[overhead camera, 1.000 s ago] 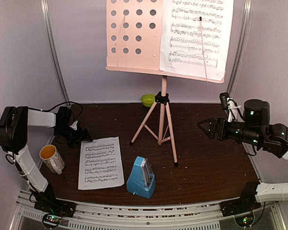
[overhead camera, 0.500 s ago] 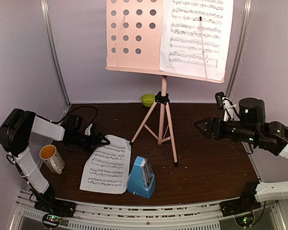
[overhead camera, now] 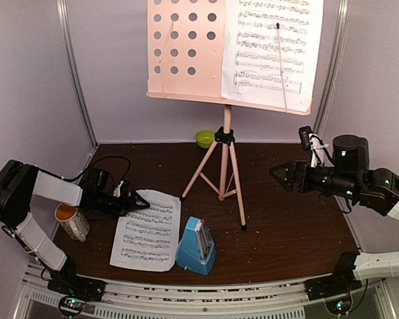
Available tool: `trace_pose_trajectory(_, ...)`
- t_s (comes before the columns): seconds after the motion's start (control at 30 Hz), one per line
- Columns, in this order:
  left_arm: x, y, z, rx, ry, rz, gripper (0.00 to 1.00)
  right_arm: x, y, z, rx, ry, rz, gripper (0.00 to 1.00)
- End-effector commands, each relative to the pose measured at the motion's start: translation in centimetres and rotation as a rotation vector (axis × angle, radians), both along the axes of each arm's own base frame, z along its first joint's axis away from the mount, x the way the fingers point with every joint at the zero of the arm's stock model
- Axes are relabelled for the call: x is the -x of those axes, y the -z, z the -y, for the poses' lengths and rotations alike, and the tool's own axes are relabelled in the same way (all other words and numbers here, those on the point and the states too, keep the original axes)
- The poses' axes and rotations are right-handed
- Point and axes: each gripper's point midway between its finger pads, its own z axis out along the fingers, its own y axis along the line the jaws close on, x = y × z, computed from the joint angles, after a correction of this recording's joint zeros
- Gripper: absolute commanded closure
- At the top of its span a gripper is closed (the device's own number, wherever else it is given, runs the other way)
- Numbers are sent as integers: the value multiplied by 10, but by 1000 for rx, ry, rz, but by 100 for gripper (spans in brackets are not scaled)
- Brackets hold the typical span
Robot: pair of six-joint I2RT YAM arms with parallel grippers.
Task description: Set up the instrument practice props
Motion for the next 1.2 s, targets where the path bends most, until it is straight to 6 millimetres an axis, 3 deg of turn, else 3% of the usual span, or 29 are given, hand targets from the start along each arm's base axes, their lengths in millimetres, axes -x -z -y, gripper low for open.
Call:
trace_pose_trajectory(0.0, 14, -3, 6, 44, 19, -58, 11, -1, -20, 3, -28, 5, 50, 18)
trace_pose_trajectory(0.2, 21, -16, -6, -25, 3, -9, 24, 0, -20, 3, -26, 4, 52, 18)
trace_pose_trajectory(0.6, 3, -40, -10, -127, 23, 125, 89, -3, -28, -6, -60, -17, 60, 18)
trace_pose_trajectory(0.73, -11, -80, -5, -163, 51, 256, 100, -1, -41, -10, -99, -38, 85, 19)
trace_pose_trajectory(1.0, -40, -172, -26, -324, -15, 523, 100, 3, -82, -9, -240, -49, 187, 20)
trace_pose_trajectory(1.17, -34, -221, -15, -412, 123, 702, 100, 3, -86, -18, -262, -84, 195, 20)
